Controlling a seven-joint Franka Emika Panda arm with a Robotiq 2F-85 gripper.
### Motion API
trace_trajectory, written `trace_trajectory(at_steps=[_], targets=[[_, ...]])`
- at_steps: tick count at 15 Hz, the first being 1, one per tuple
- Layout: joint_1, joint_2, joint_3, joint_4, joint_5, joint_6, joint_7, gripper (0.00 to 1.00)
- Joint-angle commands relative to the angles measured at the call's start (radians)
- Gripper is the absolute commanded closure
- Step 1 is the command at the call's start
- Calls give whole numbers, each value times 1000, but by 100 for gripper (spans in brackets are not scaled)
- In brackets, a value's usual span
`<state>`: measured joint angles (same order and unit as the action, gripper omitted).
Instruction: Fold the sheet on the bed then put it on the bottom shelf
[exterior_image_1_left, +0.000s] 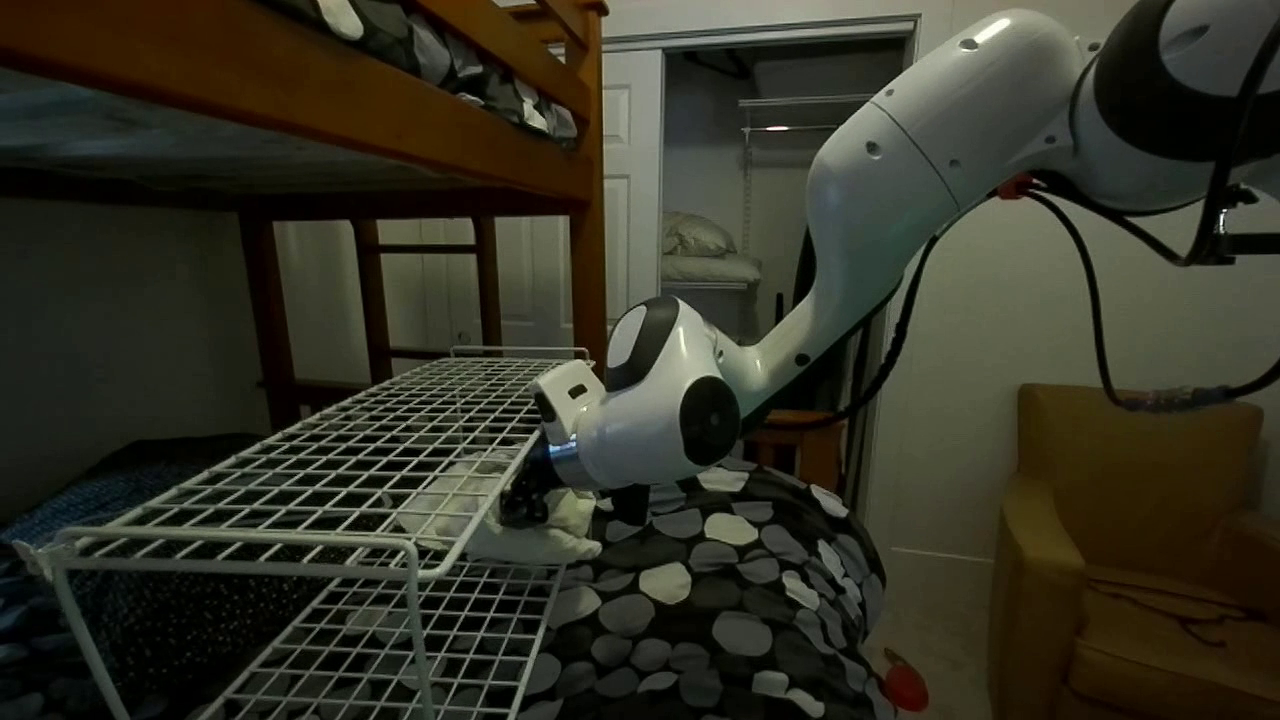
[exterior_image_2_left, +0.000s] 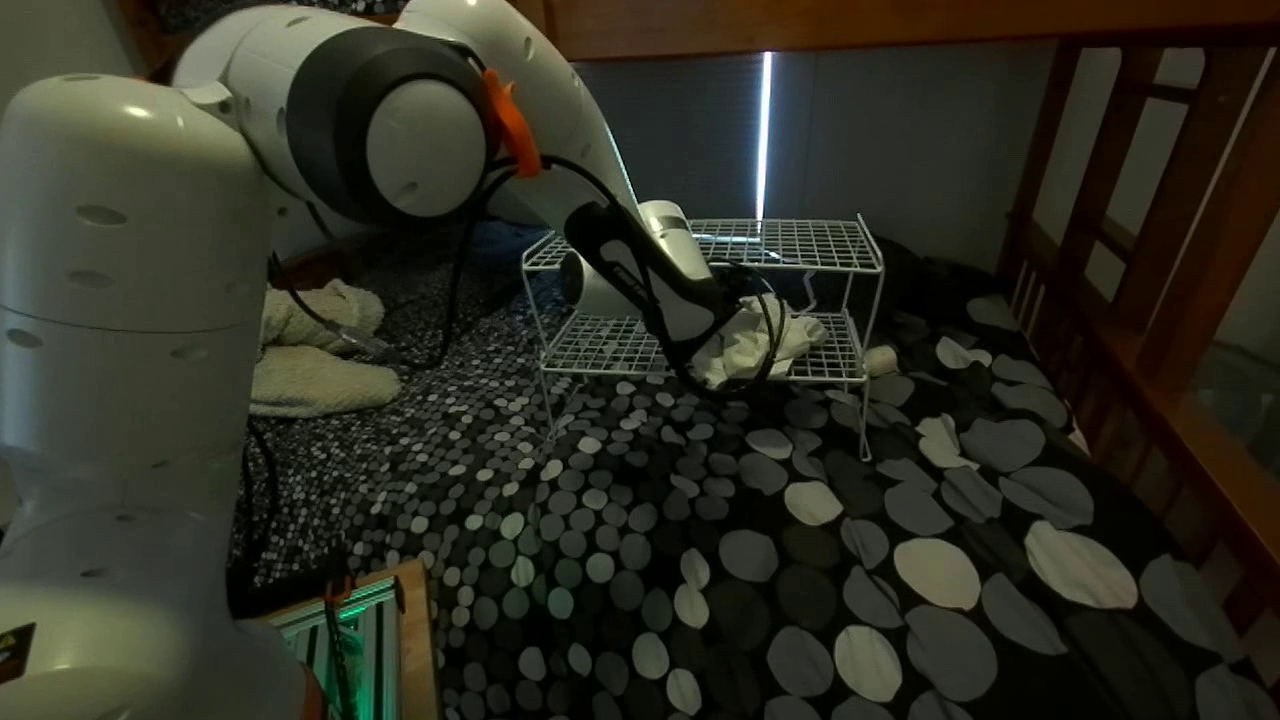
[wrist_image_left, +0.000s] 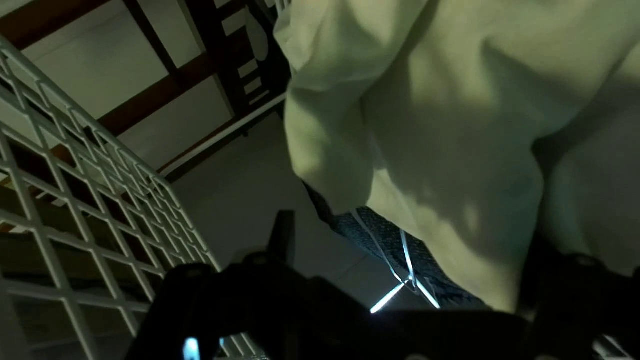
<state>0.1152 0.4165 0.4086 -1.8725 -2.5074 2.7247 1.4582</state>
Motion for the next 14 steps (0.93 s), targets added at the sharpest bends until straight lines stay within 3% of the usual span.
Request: trace_trajectory(at_steps=[1, 7, 10, 14], targets=[[-30, -63, 4, -79, 16, -10, 86, 0], [-51, -94, 5, -119, 42, 12, 185, 0], [-63, -100, 26, -119, -45, 14, 285, 0], [-88, -100, 98, -94, 0, 42, 248, 0]])
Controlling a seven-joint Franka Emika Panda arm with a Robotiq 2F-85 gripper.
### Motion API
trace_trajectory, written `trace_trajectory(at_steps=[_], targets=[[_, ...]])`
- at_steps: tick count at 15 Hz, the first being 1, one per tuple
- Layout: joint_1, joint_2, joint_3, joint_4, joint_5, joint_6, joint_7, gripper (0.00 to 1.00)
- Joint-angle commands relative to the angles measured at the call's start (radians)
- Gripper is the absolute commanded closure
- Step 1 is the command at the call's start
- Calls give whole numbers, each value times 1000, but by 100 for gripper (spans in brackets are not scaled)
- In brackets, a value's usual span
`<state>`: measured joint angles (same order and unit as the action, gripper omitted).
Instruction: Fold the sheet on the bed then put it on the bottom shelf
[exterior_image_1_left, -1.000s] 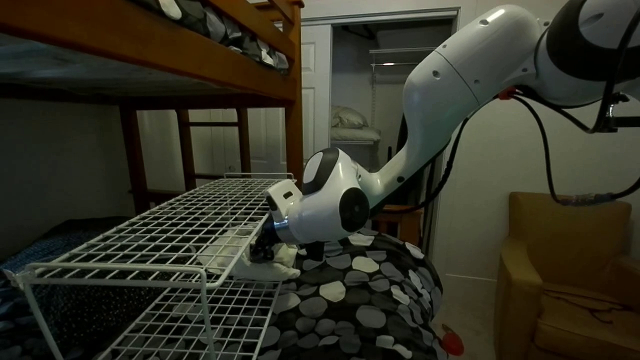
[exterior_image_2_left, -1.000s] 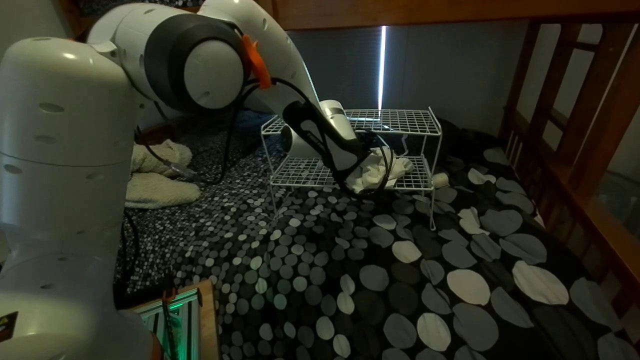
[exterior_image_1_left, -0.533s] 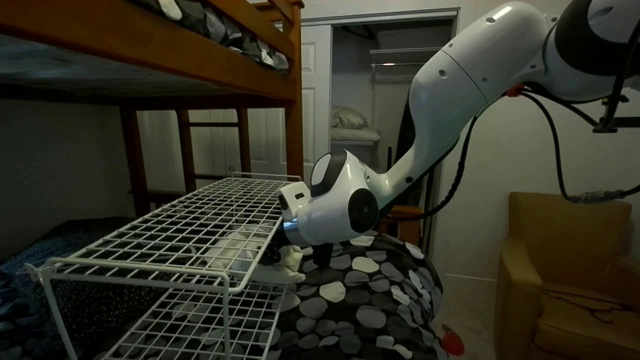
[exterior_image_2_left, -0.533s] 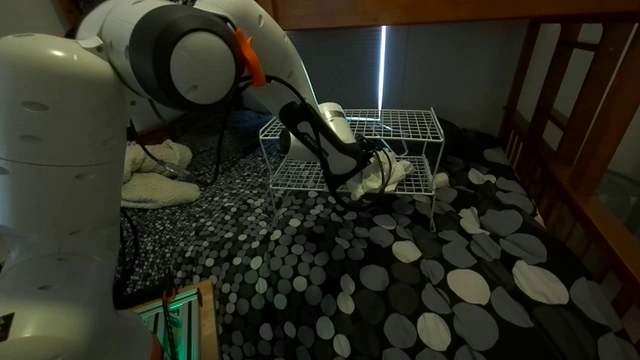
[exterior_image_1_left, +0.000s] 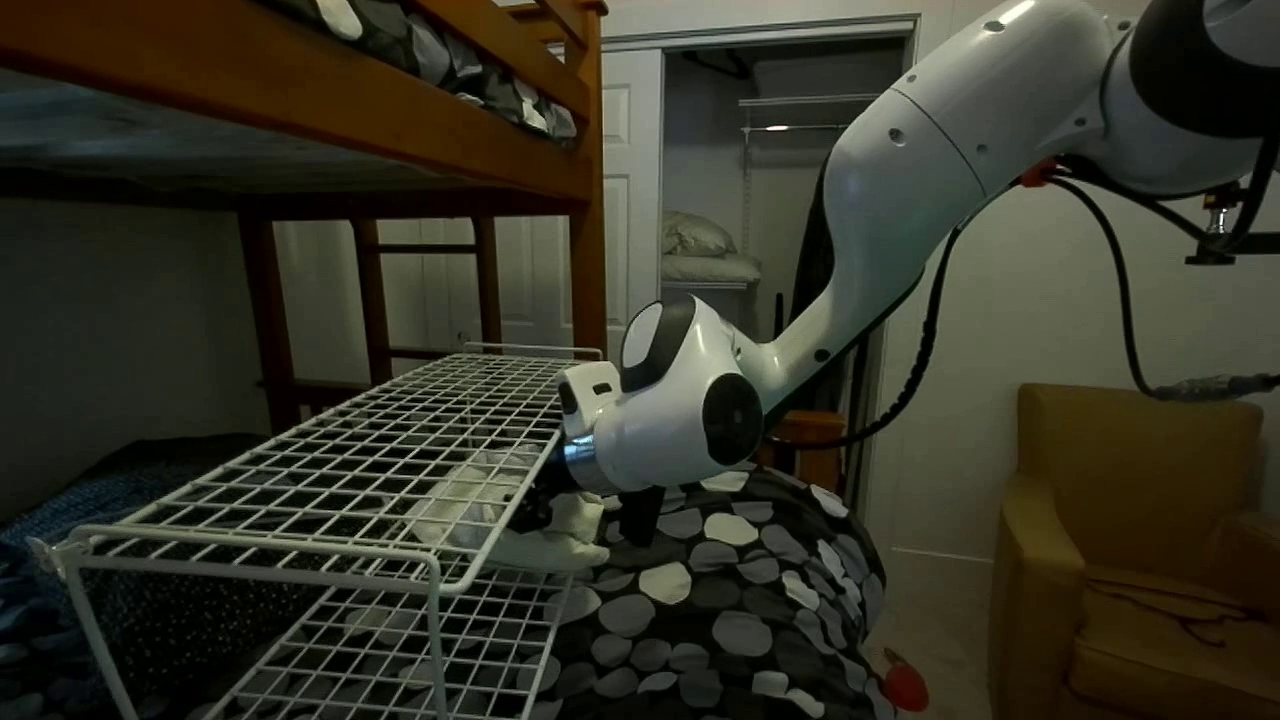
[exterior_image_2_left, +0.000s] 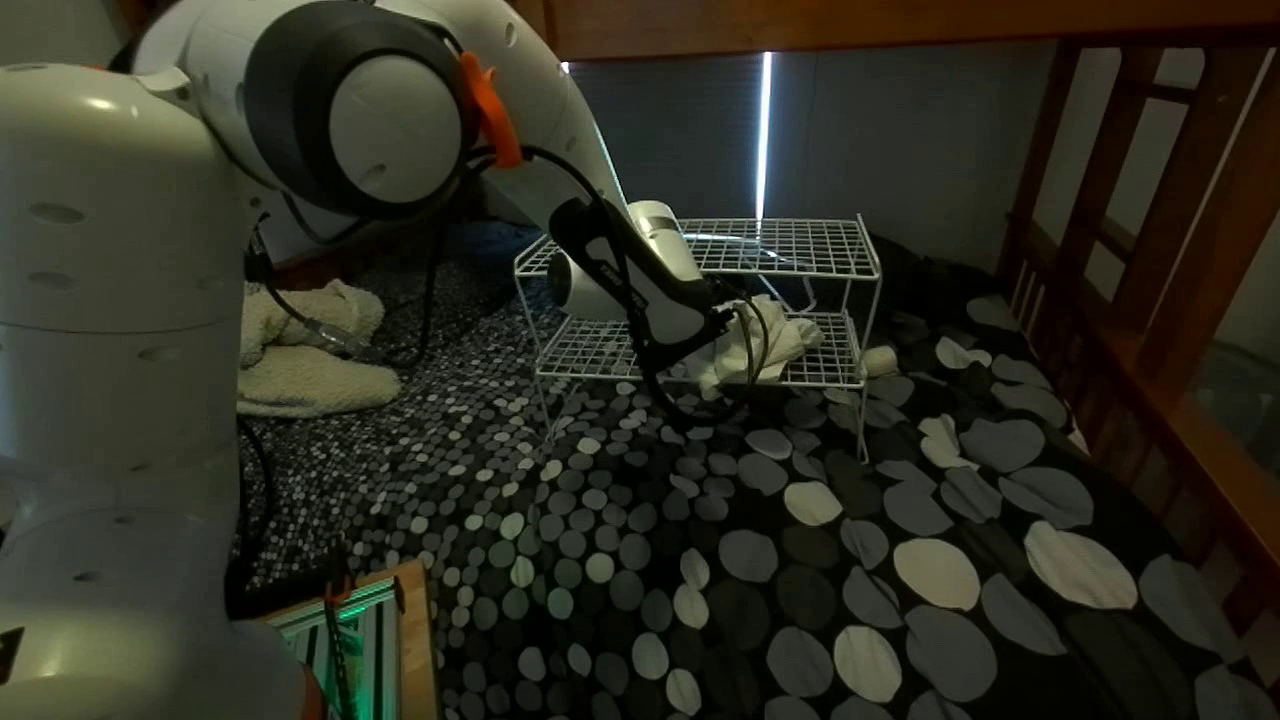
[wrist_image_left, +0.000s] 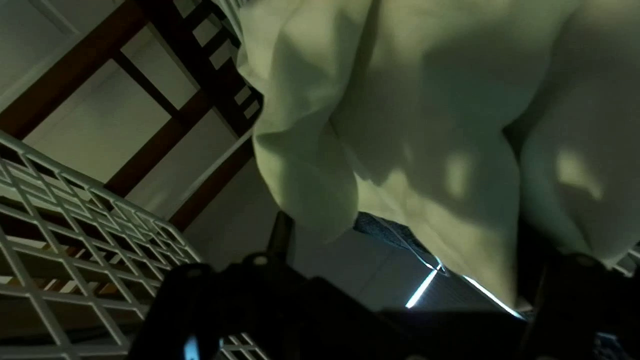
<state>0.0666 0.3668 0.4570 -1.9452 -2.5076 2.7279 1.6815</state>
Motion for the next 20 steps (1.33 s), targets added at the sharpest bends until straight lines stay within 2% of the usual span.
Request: trace_trajectory(at_steps=[1, 9, 16, 17, 19, 20], targets=[[-46, -58, 61, -29, 0, 35, 27, 0], [-141, -108, 164, -64, 0, 100, -75, 0], [-300, -128, 310, -96, 0, 144, -106, 0], [-326, -125, 333, -102, 0, 138, -105, 0], [-358, -127, 363, -128, 0, 52, -24, 0], [-381, -106, 402, -117, 0, 28, -13, 0]])
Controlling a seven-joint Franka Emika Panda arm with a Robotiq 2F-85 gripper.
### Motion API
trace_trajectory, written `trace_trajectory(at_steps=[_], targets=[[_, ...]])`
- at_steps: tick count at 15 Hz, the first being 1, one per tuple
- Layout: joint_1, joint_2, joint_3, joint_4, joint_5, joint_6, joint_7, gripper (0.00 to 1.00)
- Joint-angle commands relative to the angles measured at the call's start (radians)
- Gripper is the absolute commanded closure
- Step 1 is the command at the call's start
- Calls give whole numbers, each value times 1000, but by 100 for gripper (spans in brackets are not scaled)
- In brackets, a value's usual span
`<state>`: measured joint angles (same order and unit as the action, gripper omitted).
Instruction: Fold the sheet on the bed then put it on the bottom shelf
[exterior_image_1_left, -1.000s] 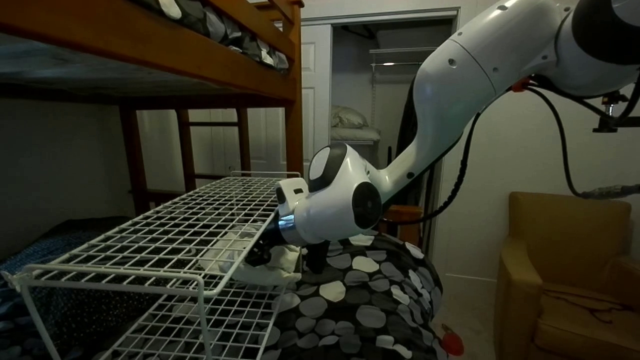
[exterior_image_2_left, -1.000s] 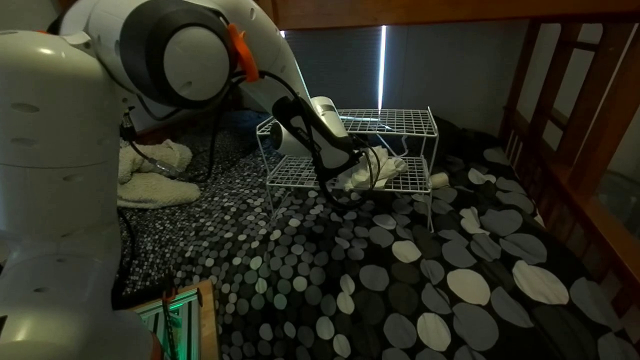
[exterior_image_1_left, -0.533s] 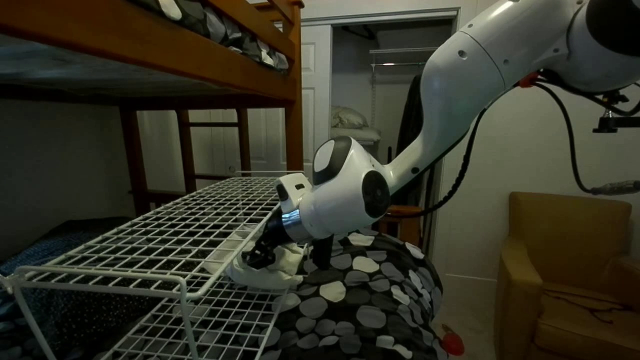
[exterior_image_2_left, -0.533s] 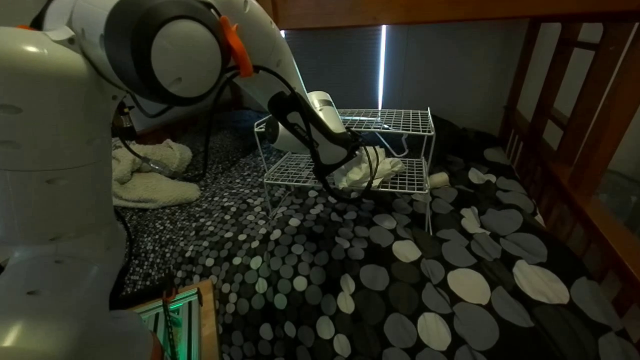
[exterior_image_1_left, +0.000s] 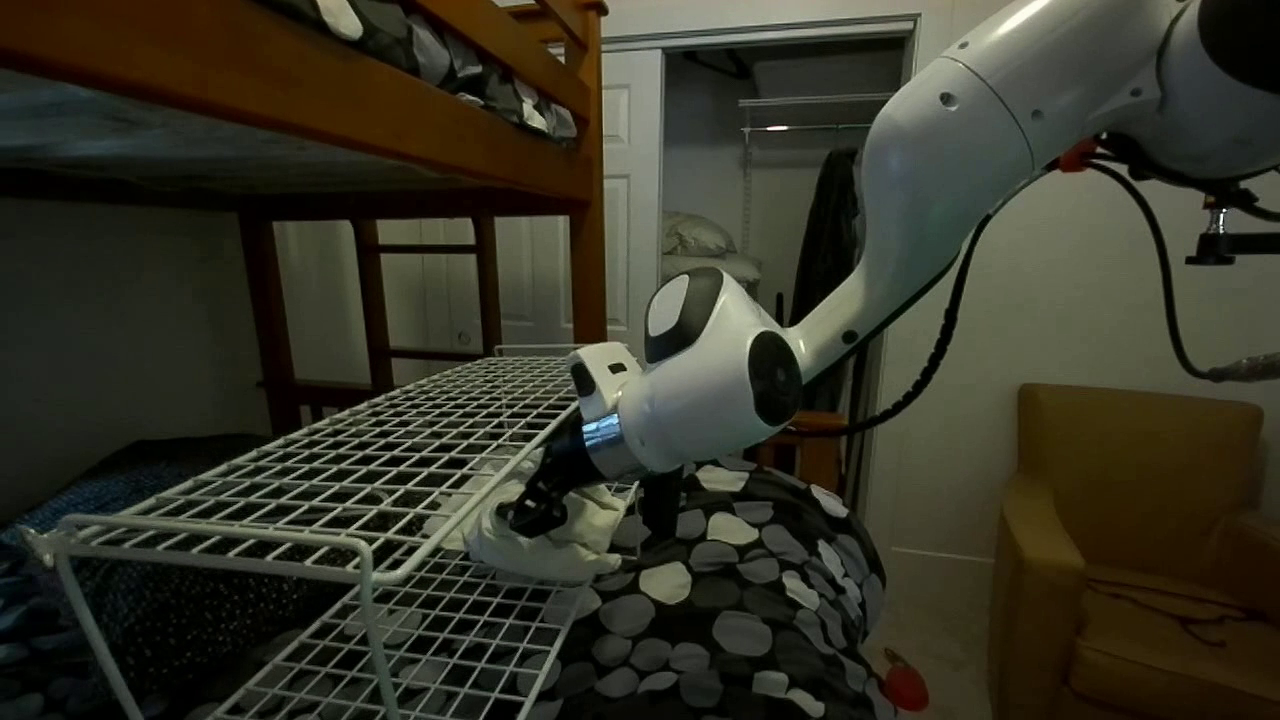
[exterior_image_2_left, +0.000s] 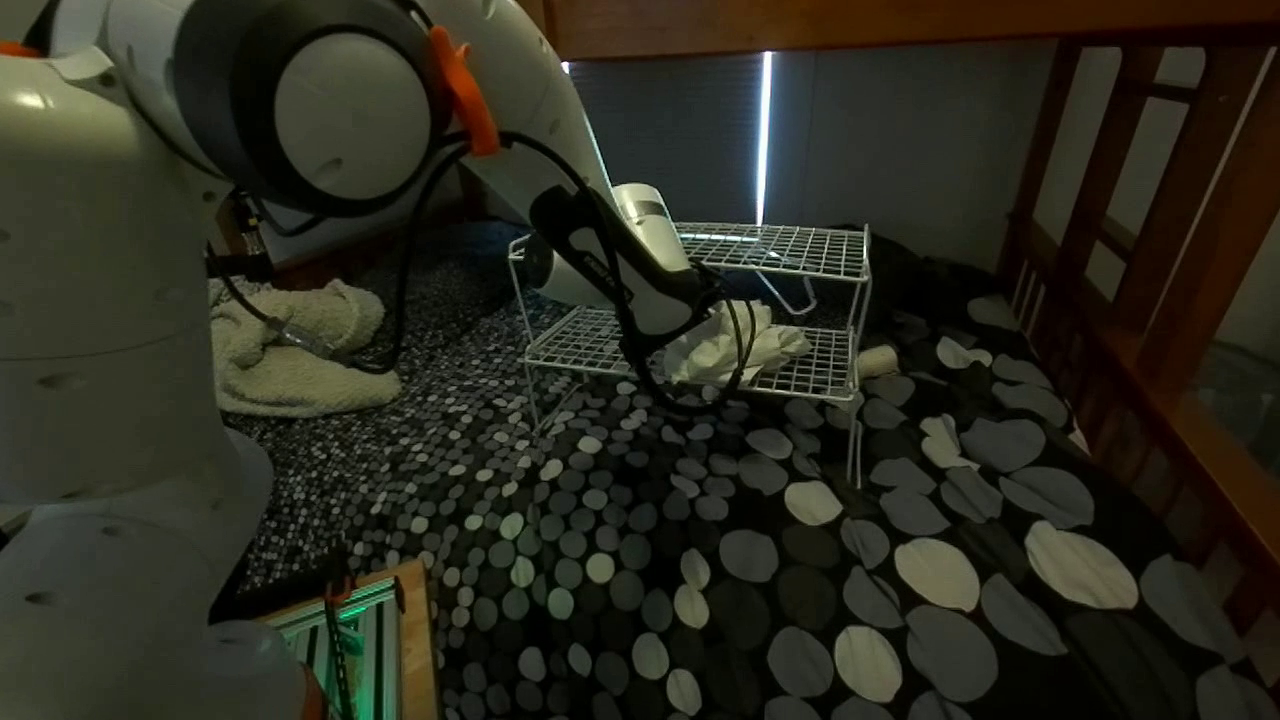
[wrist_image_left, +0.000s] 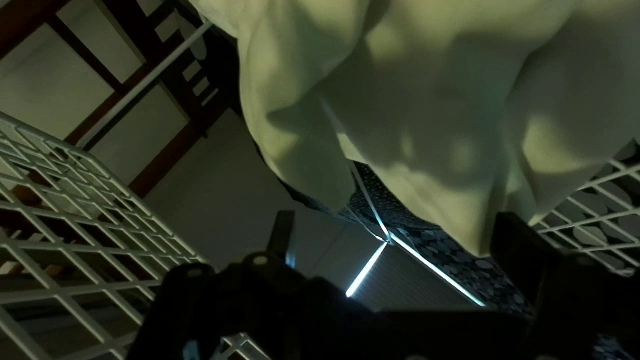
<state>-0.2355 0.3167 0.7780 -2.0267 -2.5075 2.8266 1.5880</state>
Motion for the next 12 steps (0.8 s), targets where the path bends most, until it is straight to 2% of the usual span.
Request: trace_trajectory(at_steps=[1, 4, 7, 8, 12], targets=[[-94, -43, 109, -37, 0, -102, 105, 0], [-125, 6, 201, -27, 0, -197, 136, 0], [-116, 28, 219, -43, 0, -277, 154, 0], [-12, -12, 104, -43, 0, -279, 213, 0], [83, -13, 3, -49, 3, -307, 232, 0]])
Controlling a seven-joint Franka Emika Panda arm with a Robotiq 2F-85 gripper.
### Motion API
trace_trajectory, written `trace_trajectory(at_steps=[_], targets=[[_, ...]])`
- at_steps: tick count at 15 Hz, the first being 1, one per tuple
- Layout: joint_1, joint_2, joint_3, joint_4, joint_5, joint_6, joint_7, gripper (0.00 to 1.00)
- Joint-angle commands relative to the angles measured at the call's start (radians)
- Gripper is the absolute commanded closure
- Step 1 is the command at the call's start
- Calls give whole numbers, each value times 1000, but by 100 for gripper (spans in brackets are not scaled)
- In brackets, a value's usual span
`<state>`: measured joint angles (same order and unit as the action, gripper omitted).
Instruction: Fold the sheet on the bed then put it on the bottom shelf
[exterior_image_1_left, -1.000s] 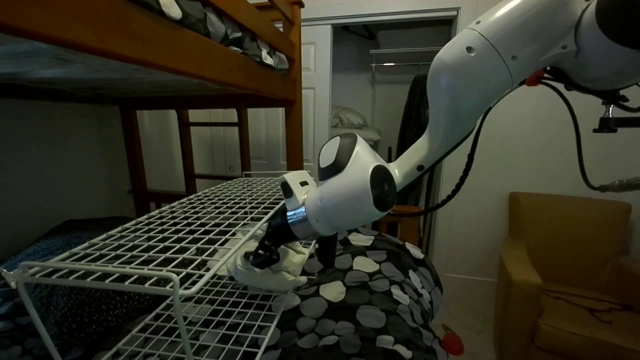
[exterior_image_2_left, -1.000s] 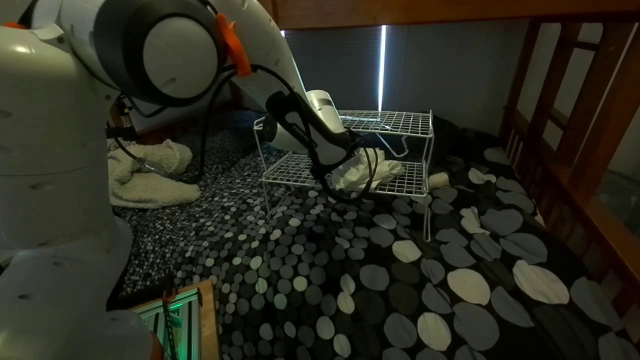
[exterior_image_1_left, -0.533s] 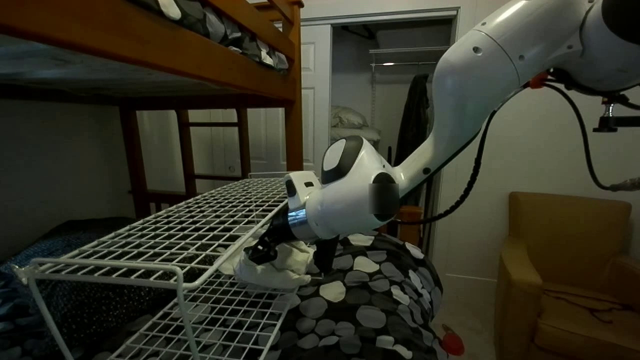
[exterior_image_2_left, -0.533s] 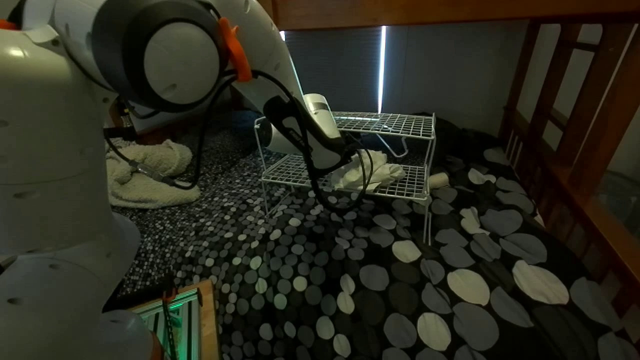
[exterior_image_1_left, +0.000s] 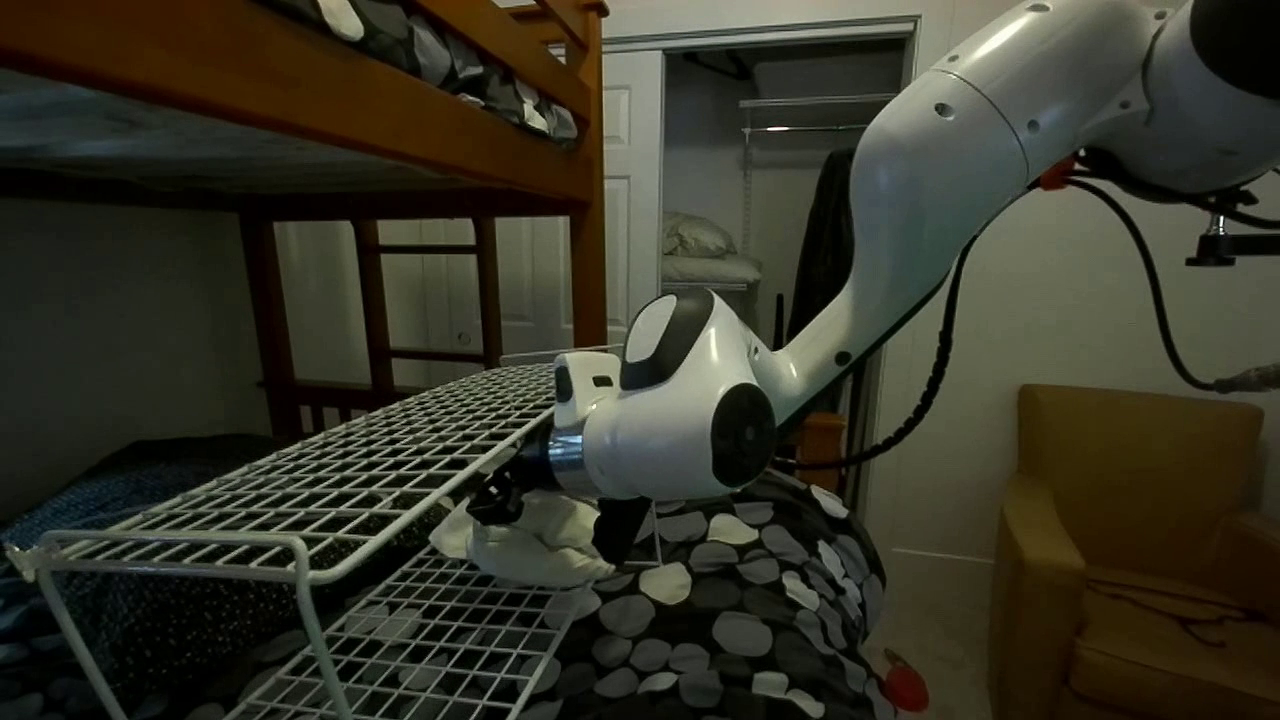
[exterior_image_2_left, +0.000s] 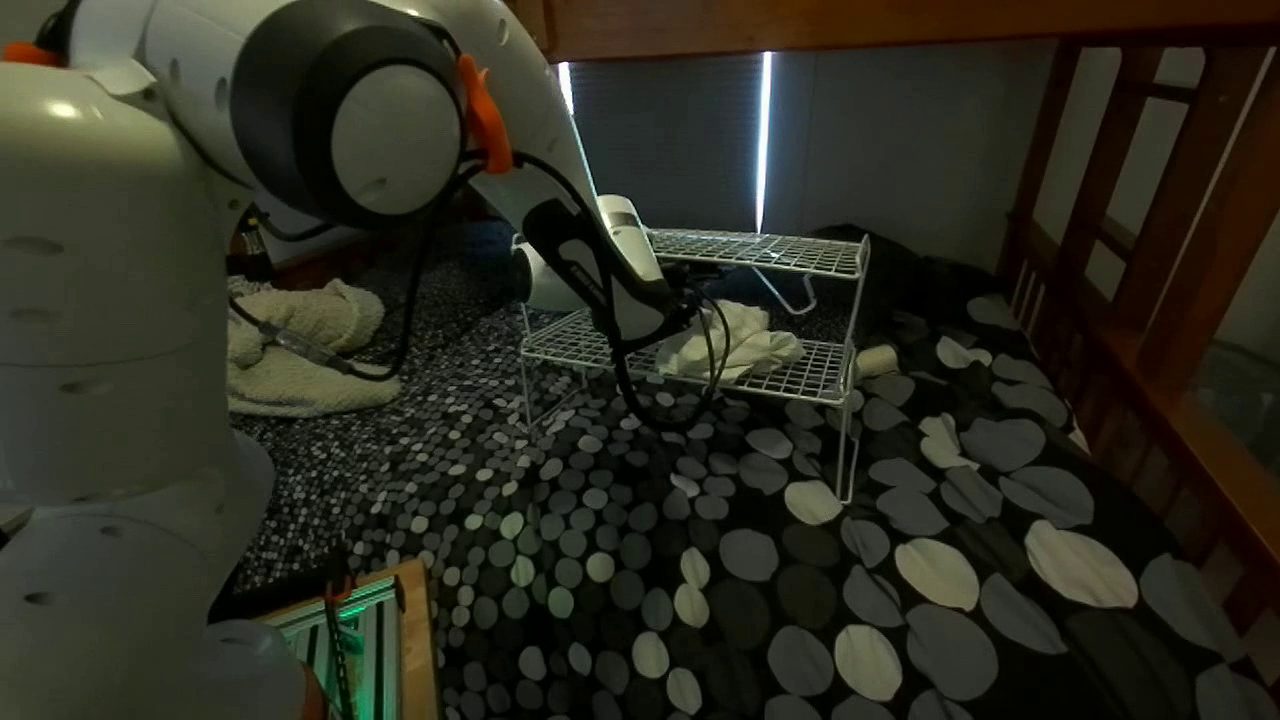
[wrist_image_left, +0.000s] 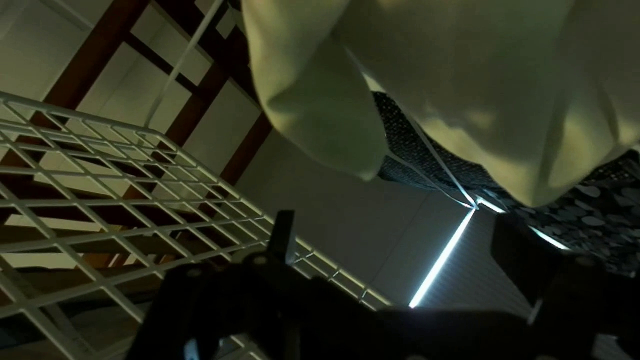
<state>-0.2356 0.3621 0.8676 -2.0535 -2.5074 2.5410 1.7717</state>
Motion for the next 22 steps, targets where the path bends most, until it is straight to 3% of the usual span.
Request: trace_trajectory(at_steps=[1, 4, 8, 9, 12, 15, 19, 22], targets=[[110, -56, -115, -17, 4, -23, 49, 0], [187, -54, -181, -7, 4, -11, 52, 0], [263, -45, -176, 106, 0, 212, 43, 0], [151, -5, -46, 129, 0, 248, 1, 0], [26, 73, 52, 157, 0, 400, -39, 0], [-16, 45, -57, 70, 0, 494, -31, 0], [-38, 49, -175, 47, 28, 630, -84, 0], [-59, 76, -191, 68, -4, 735, -83, 0]])
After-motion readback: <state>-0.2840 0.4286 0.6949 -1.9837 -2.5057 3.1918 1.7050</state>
